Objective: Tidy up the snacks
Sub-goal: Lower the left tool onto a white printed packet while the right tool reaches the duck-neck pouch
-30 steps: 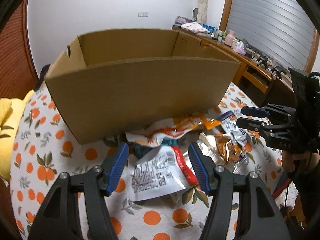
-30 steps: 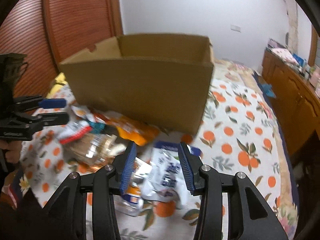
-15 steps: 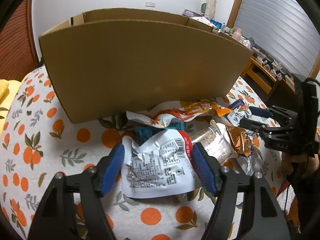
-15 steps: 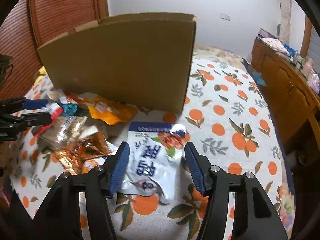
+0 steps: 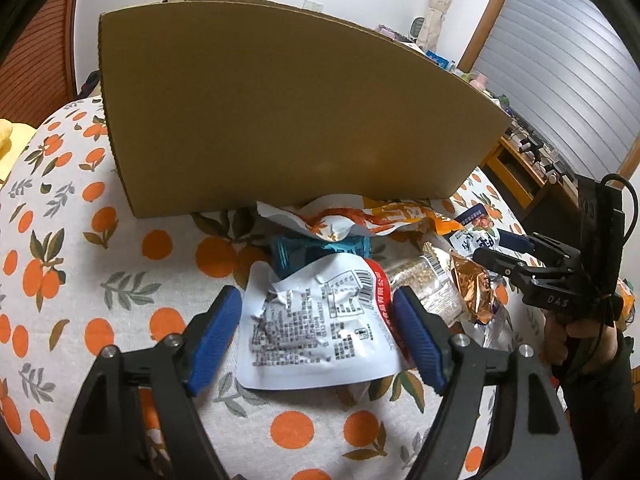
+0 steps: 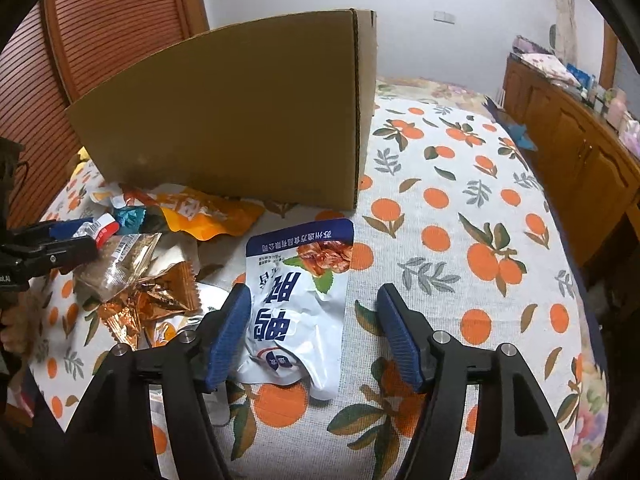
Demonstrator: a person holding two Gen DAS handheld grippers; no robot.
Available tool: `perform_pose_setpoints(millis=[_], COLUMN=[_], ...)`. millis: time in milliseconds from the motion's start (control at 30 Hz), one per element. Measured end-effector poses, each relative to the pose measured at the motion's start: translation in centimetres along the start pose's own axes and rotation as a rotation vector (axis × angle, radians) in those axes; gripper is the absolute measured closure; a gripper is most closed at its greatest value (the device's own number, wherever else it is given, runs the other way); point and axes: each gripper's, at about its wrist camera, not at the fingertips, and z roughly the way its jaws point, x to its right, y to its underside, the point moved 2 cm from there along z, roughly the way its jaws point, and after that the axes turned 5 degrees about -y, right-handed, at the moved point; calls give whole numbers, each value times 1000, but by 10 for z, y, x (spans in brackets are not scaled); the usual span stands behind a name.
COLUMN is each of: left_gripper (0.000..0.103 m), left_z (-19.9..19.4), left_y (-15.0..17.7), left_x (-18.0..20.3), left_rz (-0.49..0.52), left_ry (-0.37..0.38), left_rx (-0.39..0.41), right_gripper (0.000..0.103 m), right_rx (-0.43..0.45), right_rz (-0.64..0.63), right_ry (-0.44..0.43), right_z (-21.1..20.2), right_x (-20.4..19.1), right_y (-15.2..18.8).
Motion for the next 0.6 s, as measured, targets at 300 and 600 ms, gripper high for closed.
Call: perform_pose_setpoints(millis=[300, 600], left_gripper=[34, 36], left_z=[-15, -12], left_y=[10, 9], left_x=[-18, -24], left_rz=[16, 51], left_ry=[-29, -85], left_rx=[-21, -25], right_gripper=[35, 34], right_rx=[1, 3], right_rz=[2, -5], right_ry=[-5, 3], right_z=[0, 0], right_x=[-1, -2], right_y=[1, 1])
